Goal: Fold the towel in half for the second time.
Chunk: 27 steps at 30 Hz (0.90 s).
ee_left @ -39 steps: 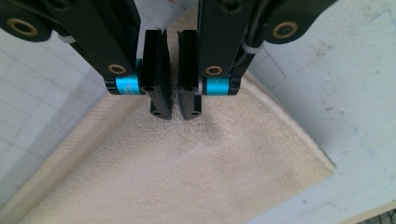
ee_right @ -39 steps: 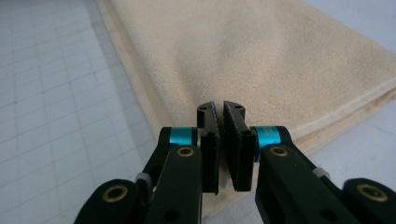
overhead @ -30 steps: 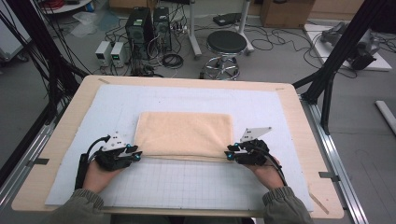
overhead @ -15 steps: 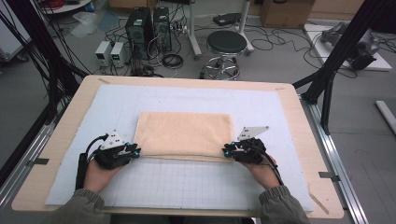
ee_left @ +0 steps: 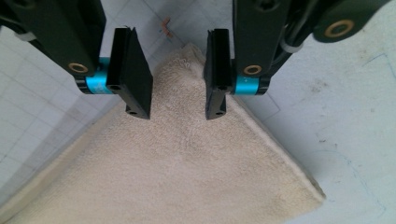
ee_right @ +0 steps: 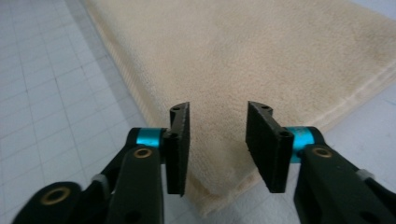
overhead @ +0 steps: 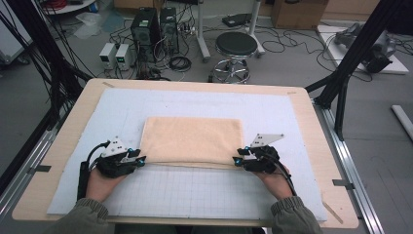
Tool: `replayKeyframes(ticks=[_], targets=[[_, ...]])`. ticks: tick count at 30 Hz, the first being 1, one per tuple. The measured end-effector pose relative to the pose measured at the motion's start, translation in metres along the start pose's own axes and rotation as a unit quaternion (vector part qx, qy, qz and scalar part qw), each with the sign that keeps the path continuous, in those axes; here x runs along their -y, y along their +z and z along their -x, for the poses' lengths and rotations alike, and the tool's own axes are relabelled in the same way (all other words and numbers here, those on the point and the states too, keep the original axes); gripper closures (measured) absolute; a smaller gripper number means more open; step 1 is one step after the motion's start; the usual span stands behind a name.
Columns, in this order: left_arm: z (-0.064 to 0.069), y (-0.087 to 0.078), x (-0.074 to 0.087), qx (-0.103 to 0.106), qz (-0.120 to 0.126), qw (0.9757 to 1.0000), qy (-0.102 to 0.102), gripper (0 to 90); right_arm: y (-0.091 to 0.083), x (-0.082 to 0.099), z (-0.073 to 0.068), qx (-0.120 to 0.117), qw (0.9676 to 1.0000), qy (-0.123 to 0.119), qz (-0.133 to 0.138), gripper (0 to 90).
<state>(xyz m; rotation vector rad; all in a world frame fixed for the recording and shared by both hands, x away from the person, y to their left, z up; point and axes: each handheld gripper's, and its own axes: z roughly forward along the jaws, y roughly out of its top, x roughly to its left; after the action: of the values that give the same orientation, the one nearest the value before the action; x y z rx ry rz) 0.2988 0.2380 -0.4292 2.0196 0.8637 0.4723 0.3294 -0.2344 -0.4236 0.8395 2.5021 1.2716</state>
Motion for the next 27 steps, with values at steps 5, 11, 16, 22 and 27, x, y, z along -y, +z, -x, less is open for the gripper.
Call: replayKeyframes(ticks=[5, 11, 16, 22, 27], targets=[[0.002, -0.009, -0.002, 0.001, 0.018, 0.9997, -0.015, 47.8, -0.008, -0.001, -0.002, 0.013, 0.9998, 0.005, 0.017, 40.5], [0.008, -0.022, -0.002, -0.003, 0.027, 0.9996, -0.009, 40.6, -0.017, 0.000, -0.006, 0.020, 0.9993, 0.004, 0.029, 32.1], [0.012, -0.030, 0.001, -0.004, 0.031, 0.9994, -0.011, 34.0, -0.024, 0.002, -0.010, 0.026, 0.9991, -0.006, 0.034, 27.5], [0.015, -0.038, 0.004, -0.009, 0.035, 0.9992, -0.015, 28.4, -0.033, 0.008, -0.012, 0.033, 0.9987, 0.004, 0.039, 22.5], [0.020, -0.043, 0.005, -0.009, 0.038, 0.9991, -0.015, 25.6, -0.040, 0.014, -0.013, 0.036, 0.9983, 0.008, 0.045, 20.4]])
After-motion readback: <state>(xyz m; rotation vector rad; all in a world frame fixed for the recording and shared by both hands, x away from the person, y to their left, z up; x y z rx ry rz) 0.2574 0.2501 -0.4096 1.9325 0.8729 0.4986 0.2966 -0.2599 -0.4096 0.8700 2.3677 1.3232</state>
